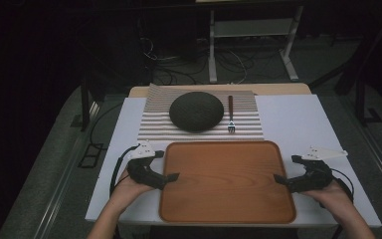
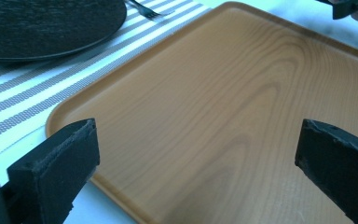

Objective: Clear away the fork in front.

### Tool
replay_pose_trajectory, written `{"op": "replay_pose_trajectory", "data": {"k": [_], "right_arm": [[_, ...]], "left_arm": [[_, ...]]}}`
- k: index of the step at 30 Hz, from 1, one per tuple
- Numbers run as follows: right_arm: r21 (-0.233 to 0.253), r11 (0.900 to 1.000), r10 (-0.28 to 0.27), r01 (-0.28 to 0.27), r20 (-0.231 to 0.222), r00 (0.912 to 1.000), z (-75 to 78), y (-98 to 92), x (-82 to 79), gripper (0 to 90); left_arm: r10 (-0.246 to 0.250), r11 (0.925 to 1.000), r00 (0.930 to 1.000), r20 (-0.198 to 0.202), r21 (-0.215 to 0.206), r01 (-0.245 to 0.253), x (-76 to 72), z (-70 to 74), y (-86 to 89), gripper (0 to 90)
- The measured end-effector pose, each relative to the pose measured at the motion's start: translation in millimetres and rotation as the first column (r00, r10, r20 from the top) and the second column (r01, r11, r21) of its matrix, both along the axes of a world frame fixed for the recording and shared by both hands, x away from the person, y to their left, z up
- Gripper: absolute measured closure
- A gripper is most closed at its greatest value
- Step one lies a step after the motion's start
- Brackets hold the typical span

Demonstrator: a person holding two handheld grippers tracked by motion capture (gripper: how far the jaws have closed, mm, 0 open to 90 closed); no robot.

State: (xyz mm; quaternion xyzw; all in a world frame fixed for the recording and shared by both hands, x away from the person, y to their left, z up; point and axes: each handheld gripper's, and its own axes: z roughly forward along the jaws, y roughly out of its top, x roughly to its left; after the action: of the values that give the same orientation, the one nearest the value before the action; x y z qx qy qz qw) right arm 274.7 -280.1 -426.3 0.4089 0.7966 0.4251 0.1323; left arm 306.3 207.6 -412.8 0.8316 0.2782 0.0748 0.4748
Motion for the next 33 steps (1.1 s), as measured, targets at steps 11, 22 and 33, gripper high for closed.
{"op": "replay_pose_trajectory", "data": {"k": [11, 22, 33], "right_arm": [[-0.021, 1.0, -0.012, 0.012, -0.012, 0.9999, 6.5, 7.4, 10.8, 0.0], [-0.028, 1.0, -0.014, 0.013, -0.048, 0.9988, 7.5, 15.6, 24.2, 0.0], [-0.038, 0.999, -0.009, 0.006, -0.066, 0.9978, 10.3, 23.0, 38.2, 0.0]], "left_arm": [[0.002, 0.9998, 1.0, 0.0, -0.018, -0.002, -1.0, -0.7, 0.7, 0.0], [0.009, 0.9998, 1.0, 0.003, -0.015, -0.009, -2.3, -1.3, 0.3, 0.0], [0.009, 0.9999, 0.9999, 0.007, -0.007, -0.009, -2.8, -1.3, -0.1, 0.0]]}}
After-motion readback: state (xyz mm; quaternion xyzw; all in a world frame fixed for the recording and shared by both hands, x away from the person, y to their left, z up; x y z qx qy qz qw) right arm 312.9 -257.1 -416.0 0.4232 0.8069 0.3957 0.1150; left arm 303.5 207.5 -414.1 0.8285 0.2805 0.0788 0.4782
